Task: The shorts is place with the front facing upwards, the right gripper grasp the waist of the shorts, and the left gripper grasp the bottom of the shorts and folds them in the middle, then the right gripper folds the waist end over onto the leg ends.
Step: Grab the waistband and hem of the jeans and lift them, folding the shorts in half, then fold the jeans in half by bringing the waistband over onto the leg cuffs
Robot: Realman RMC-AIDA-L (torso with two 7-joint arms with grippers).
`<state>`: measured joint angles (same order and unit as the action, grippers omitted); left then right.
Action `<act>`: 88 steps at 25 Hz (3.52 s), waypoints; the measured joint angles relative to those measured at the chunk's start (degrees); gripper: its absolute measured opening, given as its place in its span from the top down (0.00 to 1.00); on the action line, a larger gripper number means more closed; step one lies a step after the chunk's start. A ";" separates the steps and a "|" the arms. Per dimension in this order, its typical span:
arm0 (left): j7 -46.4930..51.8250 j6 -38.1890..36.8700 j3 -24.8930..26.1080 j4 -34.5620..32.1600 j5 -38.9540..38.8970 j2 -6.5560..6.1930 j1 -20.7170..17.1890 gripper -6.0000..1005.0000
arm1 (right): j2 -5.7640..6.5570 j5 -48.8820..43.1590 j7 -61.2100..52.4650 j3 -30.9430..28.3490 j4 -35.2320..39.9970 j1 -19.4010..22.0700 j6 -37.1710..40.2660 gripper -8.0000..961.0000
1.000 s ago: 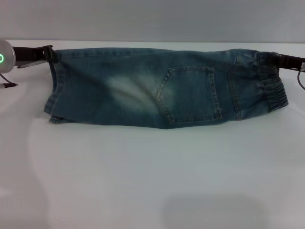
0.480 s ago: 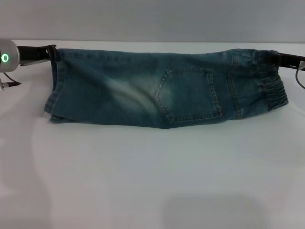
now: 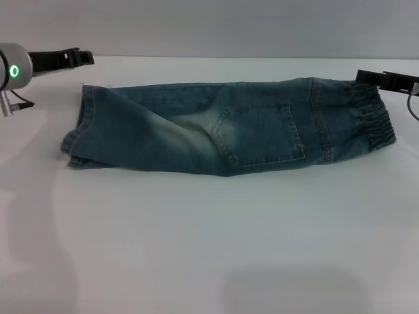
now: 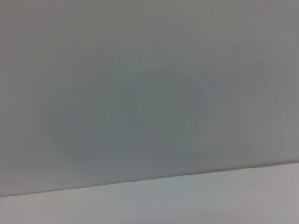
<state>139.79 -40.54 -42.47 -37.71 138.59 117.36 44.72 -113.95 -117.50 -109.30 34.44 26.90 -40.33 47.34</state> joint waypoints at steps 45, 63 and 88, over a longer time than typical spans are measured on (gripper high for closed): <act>-33.00 -4.50 0.11 4.93 -44.10 0.49 -4.75 0.17 | -2.23 13.22 14.47 0.68 -5.84 2.84 -0.37 0.46; -33.39 -5.67 -0.06 5.17 -45.62 0.48 -5.26 0.17 | -2.25 13.25 13.13 0.01 -0.21 6.77 2.64 0.46; -61.70 -20.01 -0.17 15.95 -67.89 1.11 -6.50 0.17 | 11.15 -24.65 -15.93 0.72 9.08 -2.18 29.24 0.49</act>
<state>78.09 -60.55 -42.63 -21.76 70.70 118.47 38.21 -102.80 -142.15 -125.23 35.16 35.98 -42.51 76.58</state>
